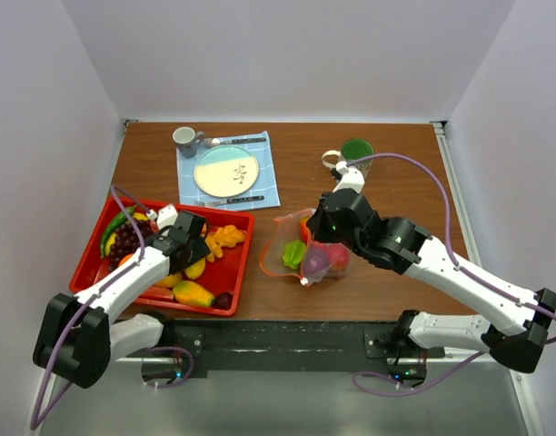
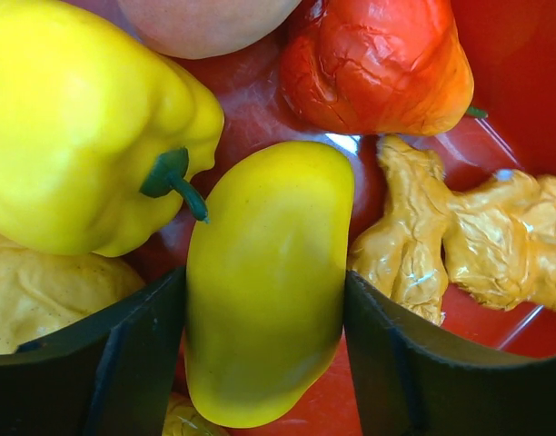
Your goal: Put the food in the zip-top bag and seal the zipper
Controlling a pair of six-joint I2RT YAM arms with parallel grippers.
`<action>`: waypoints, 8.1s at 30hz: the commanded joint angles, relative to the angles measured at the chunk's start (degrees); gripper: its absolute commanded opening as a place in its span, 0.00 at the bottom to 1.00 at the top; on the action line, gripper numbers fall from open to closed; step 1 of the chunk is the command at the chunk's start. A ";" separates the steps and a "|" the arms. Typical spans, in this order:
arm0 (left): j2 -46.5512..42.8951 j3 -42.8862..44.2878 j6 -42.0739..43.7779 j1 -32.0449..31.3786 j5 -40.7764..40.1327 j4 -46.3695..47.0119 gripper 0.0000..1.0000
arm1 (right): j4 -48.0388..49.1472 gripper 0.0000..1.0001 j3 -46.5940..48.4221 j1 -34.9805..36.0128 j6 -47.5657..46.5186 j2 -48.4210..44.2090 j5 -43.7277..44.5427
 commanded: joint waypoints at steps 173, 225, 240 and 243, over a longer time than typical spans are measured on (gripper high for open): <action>-26.69 12.31 18.84 3.39 28.70 -5.18 0.07 | 1.21 0.00 10.54 1.22 -1.33 11.04 3.70; 5.82 32.79 2.41 -32.02 5.25 -0.18 0.13 | -0.98 0.00 14.05 4.39 1.04 12.55 8.17; 7.41 34.90 2.58 -37.74 5.77 6.23 0.72 | -3.09 0.00 11.34 1.49 0.86 7.54 9.67; 4.60 34.99 3.46 -37.74 6.03 5.80 0.73 | -3.79 0.00 10.37 -0.61 0.16 5.17 9.24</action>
